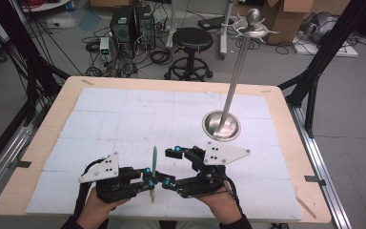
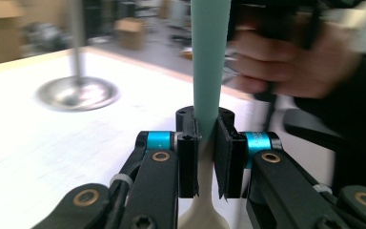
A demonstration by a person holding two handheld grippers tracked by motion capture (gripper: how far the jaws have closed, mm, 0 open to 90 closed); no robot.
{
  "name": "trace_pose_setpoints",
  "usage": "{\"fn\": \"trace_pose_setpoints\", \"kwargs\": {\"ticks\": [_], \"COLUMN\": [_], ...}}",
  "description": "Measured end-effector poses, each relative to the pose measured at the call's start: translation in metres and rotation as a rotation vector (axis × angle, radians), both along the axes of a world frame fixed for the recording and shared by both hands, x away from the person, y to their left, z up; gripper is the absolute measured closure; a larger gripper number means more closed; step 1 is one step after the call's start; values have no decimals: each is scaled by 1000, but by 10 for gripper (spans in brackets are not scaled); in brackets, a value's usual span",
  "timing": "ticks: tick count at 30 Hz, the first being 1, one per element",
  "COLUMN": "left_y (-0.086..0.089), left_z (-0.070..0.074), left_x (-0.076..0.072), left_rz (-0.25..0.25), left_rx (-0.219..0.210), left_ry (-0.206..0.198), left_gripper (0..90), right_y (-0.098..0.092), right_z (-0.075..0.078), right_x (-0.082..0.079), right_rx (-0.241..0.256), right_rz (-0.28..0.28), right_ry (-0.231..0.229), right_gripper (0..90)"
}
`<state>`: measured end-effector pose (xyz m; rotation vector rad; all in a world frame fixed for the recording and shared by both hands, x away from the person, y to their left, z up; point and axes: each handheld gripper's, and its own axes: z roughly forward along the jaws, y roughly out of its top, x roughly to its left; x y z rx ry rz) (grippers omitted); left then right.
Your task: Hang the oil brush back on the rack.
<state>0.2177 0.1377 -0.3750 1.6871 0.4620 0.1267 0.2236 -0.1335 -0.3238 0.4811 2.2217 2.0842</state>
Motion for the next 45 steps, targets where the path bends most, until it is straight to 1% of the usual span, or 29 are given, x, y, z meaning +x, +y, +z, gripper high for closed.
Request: {"fn": "trace_pose_setpoints", "kwargs": {"ticks": [1,2,3,4,6,7,10,11,12,14,16,19,22,29,33,34,36,38,39,40,42,44,45], "left_y": [0,0,-1,-1,-3,-4,-8,-10,-12,-15,-19,-23,-28,-39,-40,-41,-42,-42,-41,-41,-38,-33,-29], "left_z": [-1,-1,-2,-3,-3,-3,-2,-2,-1,-1,0,1,2,5,7,7,7,6,6,6,5,3,2], "left_x": [0,1,1,1,0,-1,-3,-3,-4,-5,-5,-6,-7,-9,-9,-9,-9,-8,-8,-7,-5,-3,-2], "left_rz": [38,60,100,126,161,189,237,245,252,267,268,285,286,293,294,294,285,266,257,244,214,172,165], "left_rx": [10,24,35,44,56,65,79,84,89,100,98,107,109,130,128,126,122,117,113,107,81,34,22], "left_ry": [8,9,12,15,8,3,-10,-11,-16,-26,-30,-37,-40,-63,-68,-67,-64,-60,-57,-51,-46,-36,-41], "left_gripper": [806,806,806,806,806,806,806,805,804,804,804,804,804,807,807,807,806,802,779,735,611,493,473], "right_y": [2,3,5,7,10,12,16,17,18,20,21,21,22,26,26,26,25,25,24,24,23,20,18], "right_z": [0,-1,-1,-1,-2,-2,-4,-5,-5,-6,-6,-6,-6,-4,-3,-3,-3,-2,-2,-2,0,1,3], "right_x": [-1,-3,-4,-5,-7,-8,-10,-10,-10,-10,-10,-10,-9,-9,-9,-9,-9,-9,-9,-10,-10,-9,-8], "right_rx": [-13,-27,-37,-52,-72,-78,-95,-96,-96,-95,-92,-89,-93,-109,-112,-113,-111,-106,-110,-116,-119,-121,-122], "right_rz": [-33,-59,-77,-109,-152,-167,-238,-252,-265,-294,-315,-335,-352,-381,-391,-386,-389,-378,-375,-375,-367,-358,-355], "right_ry": [-6,-13,-17,-22,-28,-26,-14,-9,6,9,7,29,36,24,25,28,26,31,29,24,19,14,9], "right_gripper": [305,308,319,324,347,352,396,402,411,442,466,499,524,608,684,719,784,808,814,816,818,818,818]}}
